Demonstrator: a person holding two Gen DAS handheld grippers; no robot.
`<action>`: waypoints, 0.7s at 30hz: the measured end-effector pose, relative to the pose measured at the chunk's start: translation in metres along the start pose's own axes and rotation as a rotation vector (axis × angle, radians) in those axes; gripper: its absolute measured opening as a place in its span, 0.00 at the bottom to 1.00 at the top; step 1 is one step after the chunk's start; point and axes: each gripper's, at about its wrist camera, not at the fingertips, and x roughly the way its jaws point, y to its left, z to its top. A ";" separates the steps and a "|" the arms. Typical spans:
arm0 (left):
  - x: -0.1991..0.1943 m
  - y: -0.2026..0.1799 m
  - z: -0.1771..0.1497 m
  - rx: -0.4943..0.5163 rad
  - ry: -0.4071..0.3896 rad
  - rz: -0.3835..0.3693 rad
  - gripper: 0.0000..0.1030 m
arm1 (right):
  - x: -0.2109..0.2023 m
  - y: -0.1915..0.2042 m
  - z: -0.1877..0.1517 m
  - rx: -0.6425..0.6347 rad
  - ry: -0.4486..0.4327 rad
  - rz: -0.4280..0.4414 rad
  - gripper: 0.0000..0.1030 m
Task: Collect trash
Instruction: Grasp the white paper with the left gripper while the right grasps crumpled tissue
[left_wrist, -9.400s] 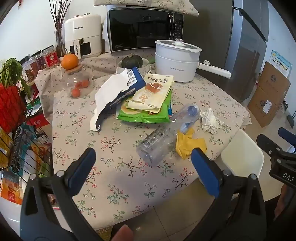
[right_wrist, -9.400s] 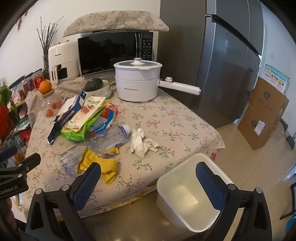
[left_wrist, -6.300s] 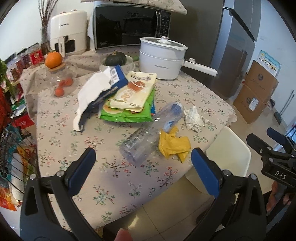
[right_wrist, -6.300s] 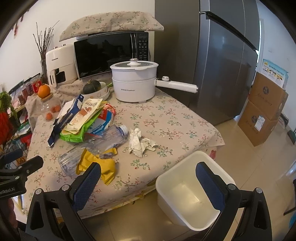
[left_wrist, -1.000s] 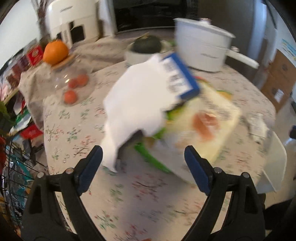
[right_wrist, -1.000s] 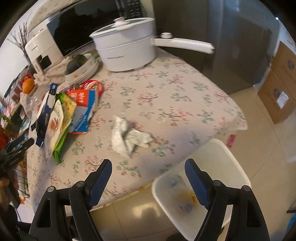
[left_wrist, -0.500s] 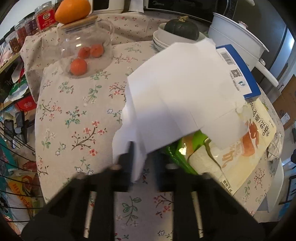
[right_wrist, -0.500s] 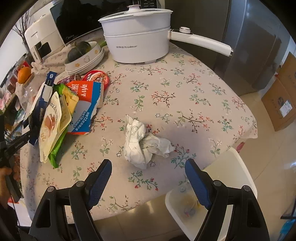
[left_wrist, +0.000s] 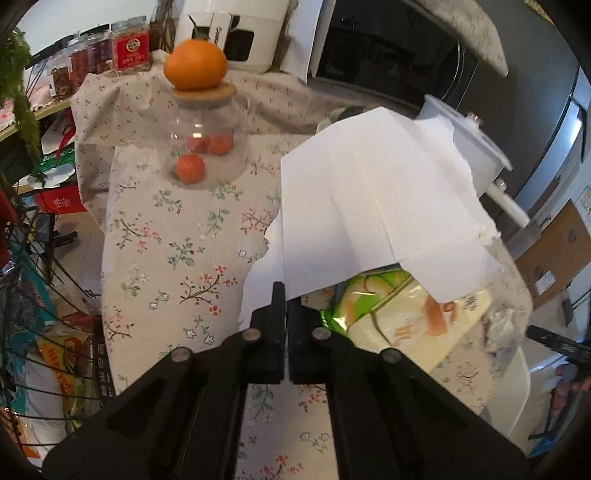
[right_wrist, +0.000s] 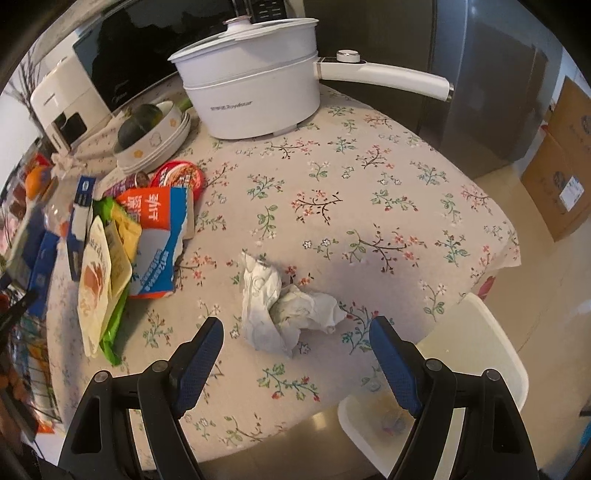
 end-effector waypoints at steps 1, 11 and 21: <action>-0.004 0.000 -0.001 0.001 -0.003 -0.006 0.01 | 0.003 0.001 0.000 0.004 0.004 0.007 0.80; -0.029 -0.002 -0.017 -0.034 0.006 -0.078 0.01 | 0.046 0.025 -0.005 -0.025 0.101 0.029 0.60; -0.034 -0.021 -0.029 0.001 0.031 -0.108 0.01 | 0.053 0.021 -0.006 -0.021 0.087 0.021 0.24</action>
